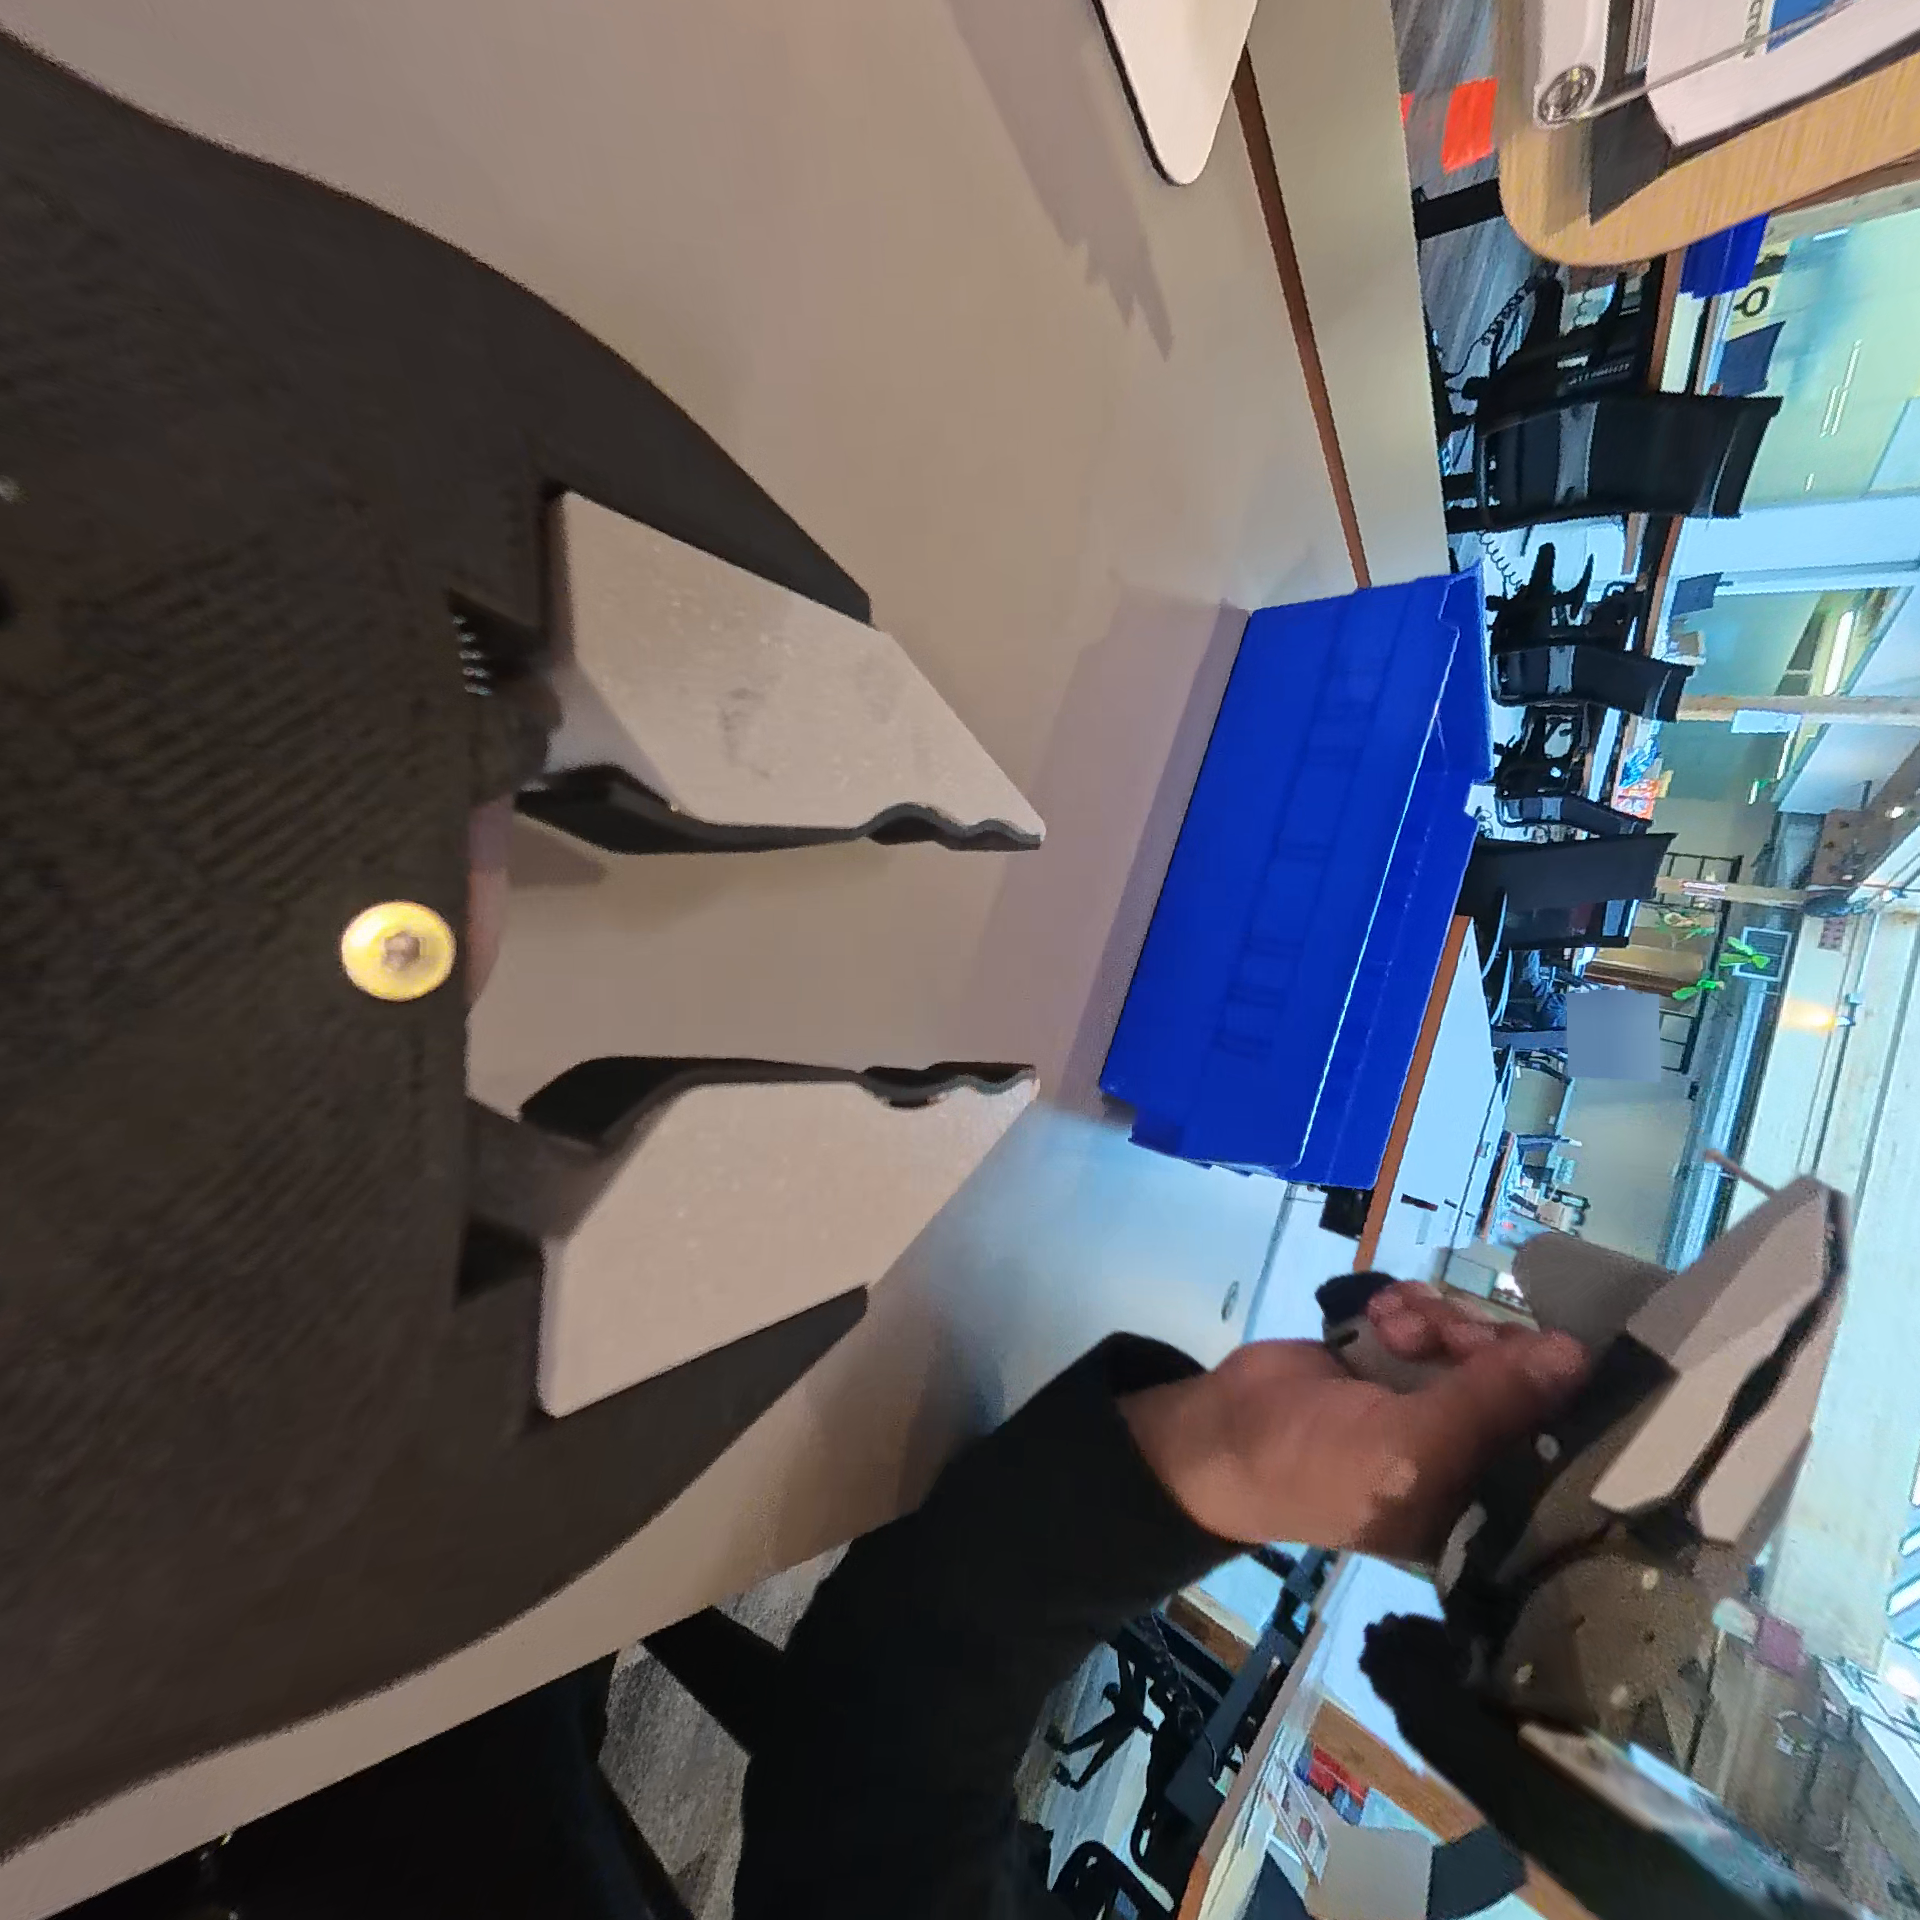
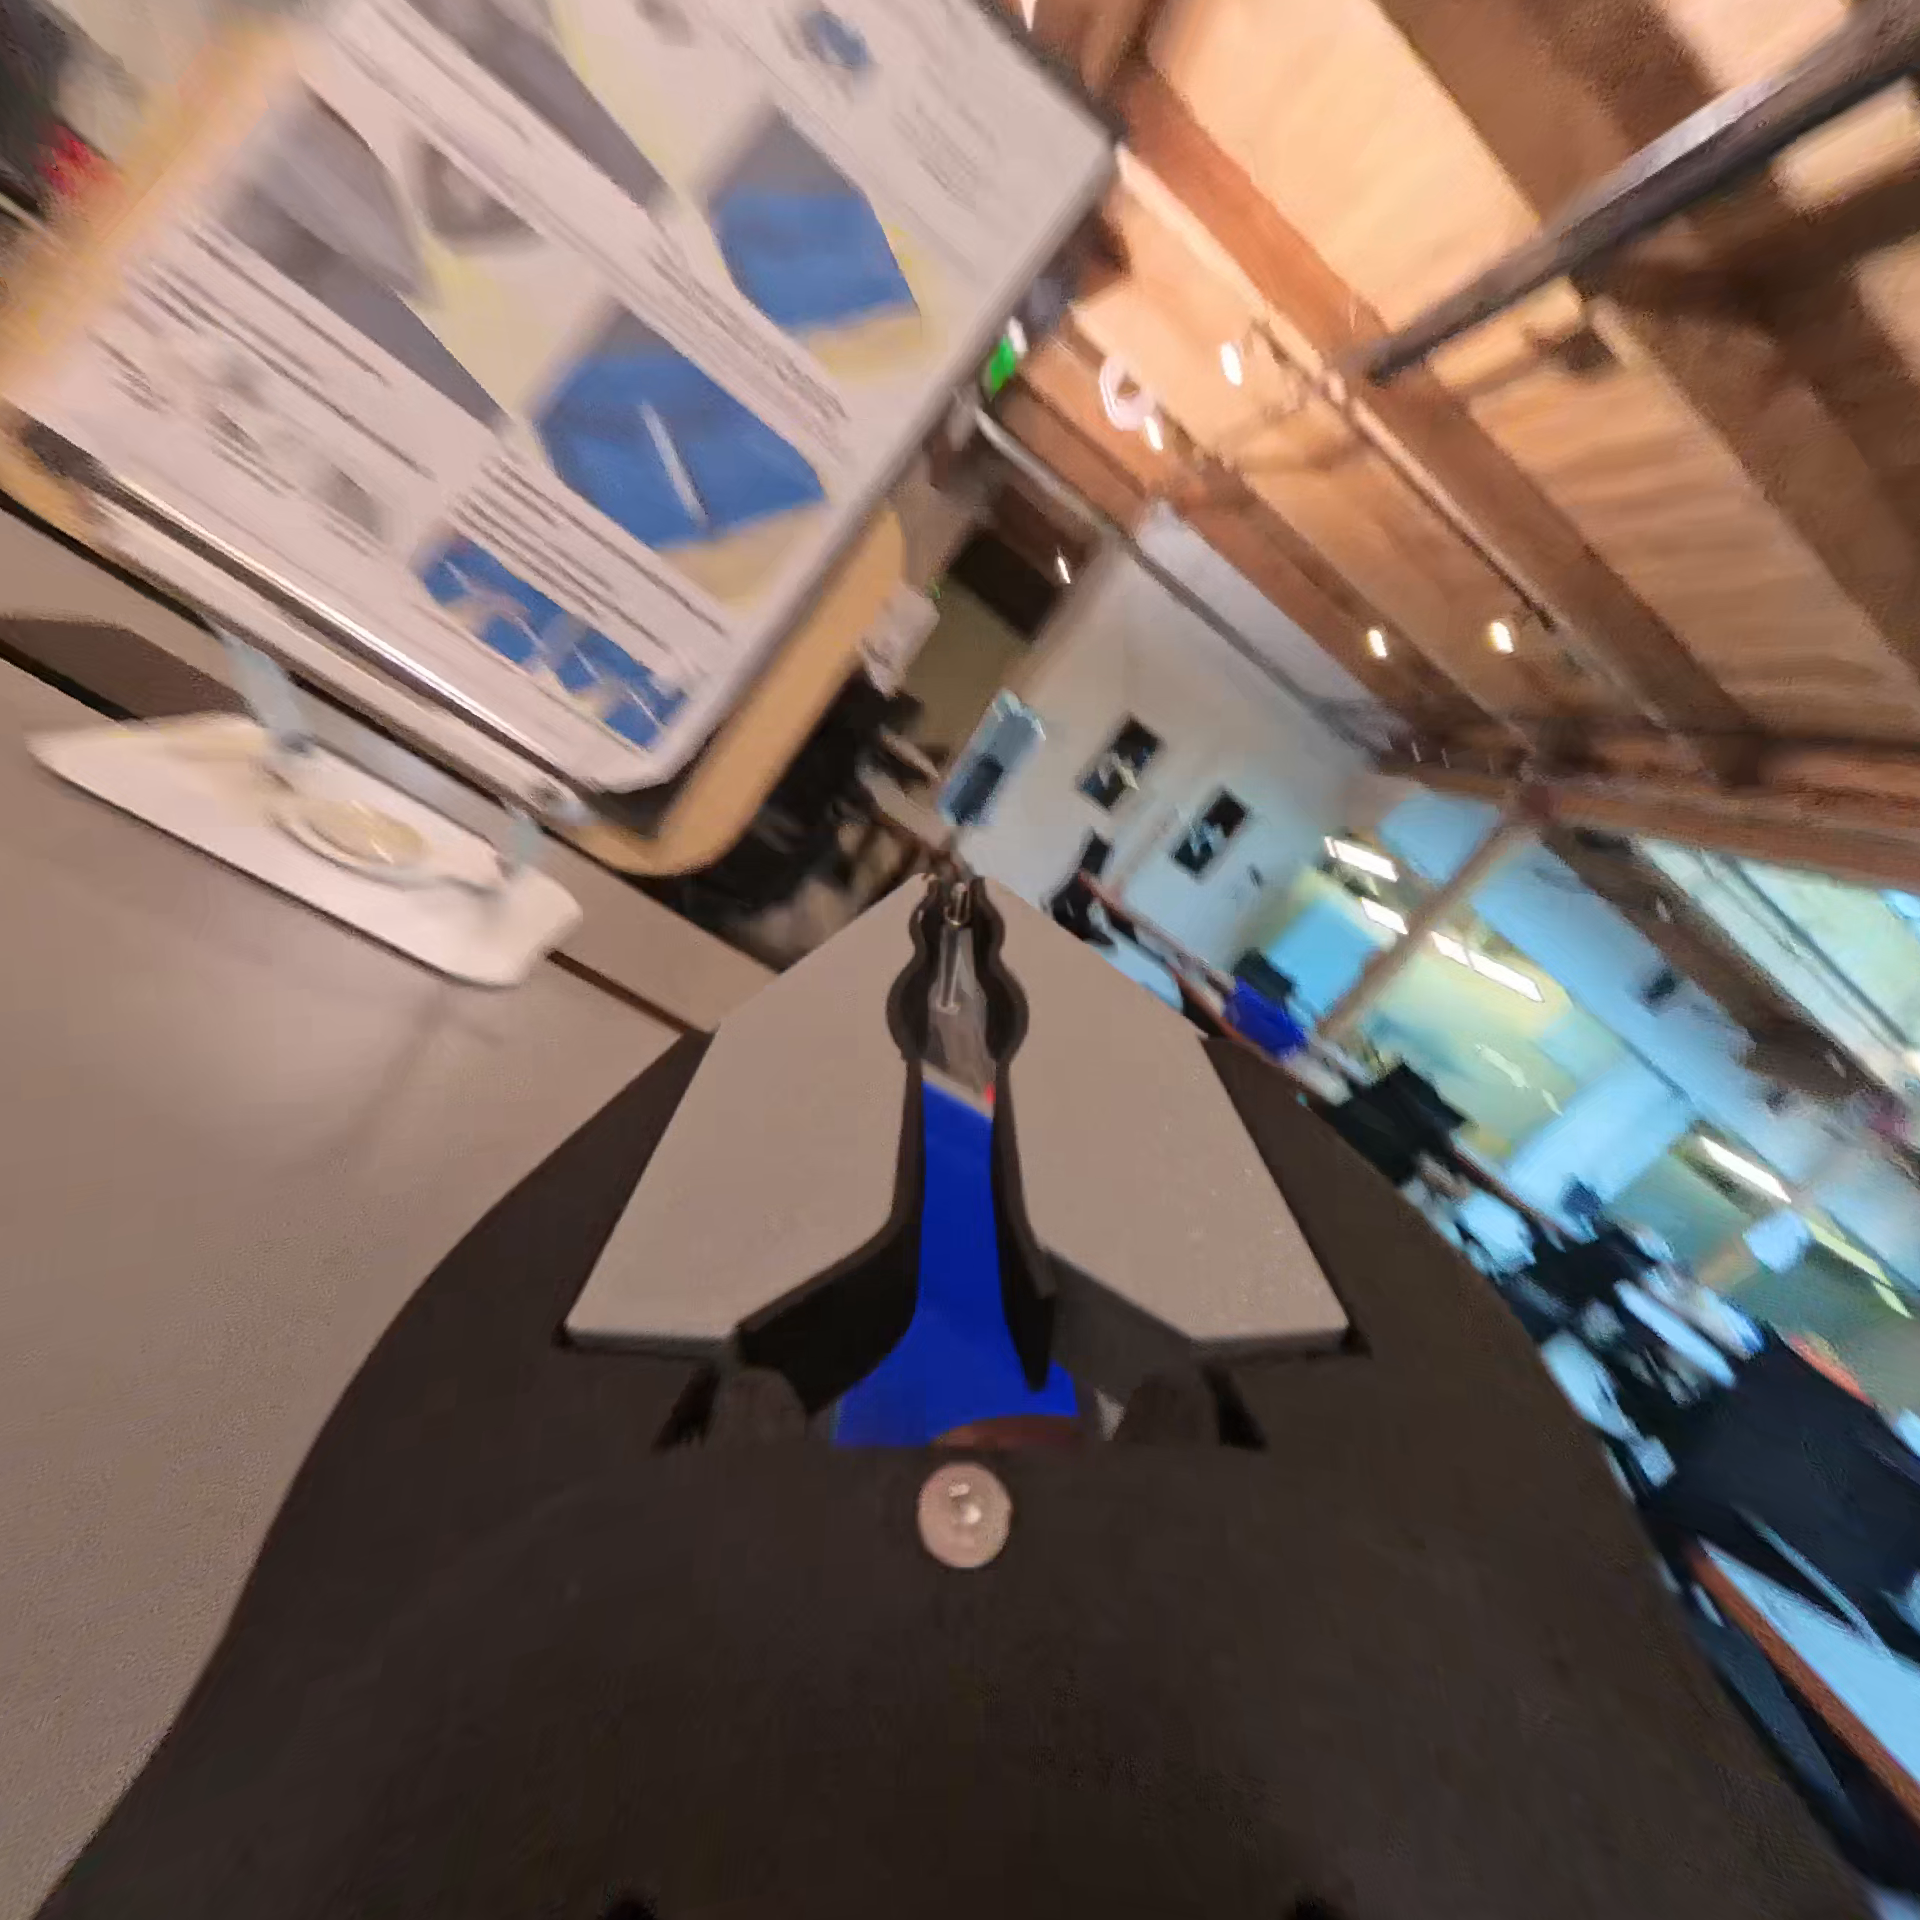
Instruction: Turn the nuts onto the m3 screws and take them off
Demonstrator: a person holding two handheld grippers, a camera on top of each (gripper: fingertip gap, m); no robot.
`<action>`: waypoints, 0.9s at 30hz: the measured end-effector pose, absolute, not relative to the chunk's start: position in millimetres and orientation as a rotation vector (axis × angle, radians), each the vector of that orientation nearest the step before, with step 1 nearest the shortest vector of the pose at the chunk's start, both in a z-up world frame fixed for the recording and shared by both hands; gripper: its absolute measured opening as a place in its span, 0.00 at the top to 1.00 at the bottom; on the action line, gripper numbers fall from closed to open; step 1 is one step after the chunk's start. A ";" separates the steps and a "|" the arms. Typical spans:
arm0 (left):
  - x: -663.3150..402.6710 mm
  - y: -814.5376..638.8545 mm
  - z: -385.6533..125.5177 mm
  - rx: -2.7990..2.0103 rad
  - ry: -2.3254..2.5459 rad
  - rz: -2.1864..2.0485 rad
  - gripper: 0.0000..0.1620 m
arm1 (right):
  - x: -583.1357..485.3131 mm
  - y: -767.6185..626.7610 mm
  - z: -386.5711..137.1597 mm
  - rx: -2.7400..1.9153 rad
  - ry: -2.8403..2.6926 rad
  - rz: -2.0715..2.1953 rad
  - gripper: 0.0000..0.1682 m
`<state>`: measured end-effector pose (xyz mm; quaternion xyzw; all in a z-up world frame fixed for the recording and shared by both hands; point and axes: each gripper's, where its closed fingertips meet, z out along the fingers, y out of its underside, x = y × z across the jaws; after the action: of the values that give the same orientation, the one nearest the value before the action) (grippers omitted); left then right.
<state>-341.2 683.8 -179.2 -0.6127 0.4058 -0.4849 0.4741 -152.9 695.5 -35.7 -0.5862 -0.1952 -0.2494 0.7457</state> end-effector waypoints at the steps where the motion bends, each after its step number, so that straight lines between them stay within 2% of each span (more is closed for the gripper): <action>1: -341.5 684.6 -179.3 -1.503 0.988 -1.189 0.76 | -131.3 701.7 -42.5 -1.359 -0.389 -0.574 0.98; 5: -341.2 684.4 -179.8 -1.507 0.990 -1.189 0.76 | -61.2 732.2 -121.5 -1.815 -0.289 -0.535 0.98; 7: -340.9 684.2 -180.2 -1.508 0.992 -1.186 0.77 | -49.0 739.1 -154.6 -1.953 -0.239 -0.441 0.89; 10: -341.4 684.9 -179.9 -1.510 0.986 -1.187 0.77 | -44.7 738.6 -147.6 -1.903 -0.201 -0.418 0.83; 12: -341.7 685.2 -180.0 -1.513 0.983 -1.187 0.77 | -50.0 734.8 -127.2 -1.791 -0.192 -0.418 0.87; 17: -341.0 684.6 -181.0 -1.517 0.990 -1.181 0.77 | -147.1 719.4 -87.8 -1.473 -0.396 -0.138 0.88; 19: -341.2 685.5 -181.3 -1.522 0.985 -1.184 0.77 | -213.8 705.9 -94.5 -1.403 -0.625 -0.006 0.93; 20: -341.6 686.0 -181.0 -1.523 0.979 -1.187 0.77 | -243.1 701.3 -109.2 -1.433 -0.734 0.045 0.97; 21: -342.3 686.6 -180.5 -1.524 0.972 -1.189 0.76 | -269.4 698.1 -129.9 -1.499 -0.831 0.108 0.96; 25: -344.6 691.1 -181.2 -1.545 0.940 -1.188 0.74 | -320.4 695.9 -212.7 -1.785 -1.055 0.259 0.80; 27: -344.9 692.4 -181.9 -1.554 0.935 -1.183 0.73 | -322.4 699.6 -231.4 -1.849 -1.074 0.282 0.78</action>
<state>-344.9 692.4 -181.9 -0.6338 0.3813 -0.4825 0.4692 -322.4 699.6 -231.4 -0.7553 -0.4389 0.1151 0.4728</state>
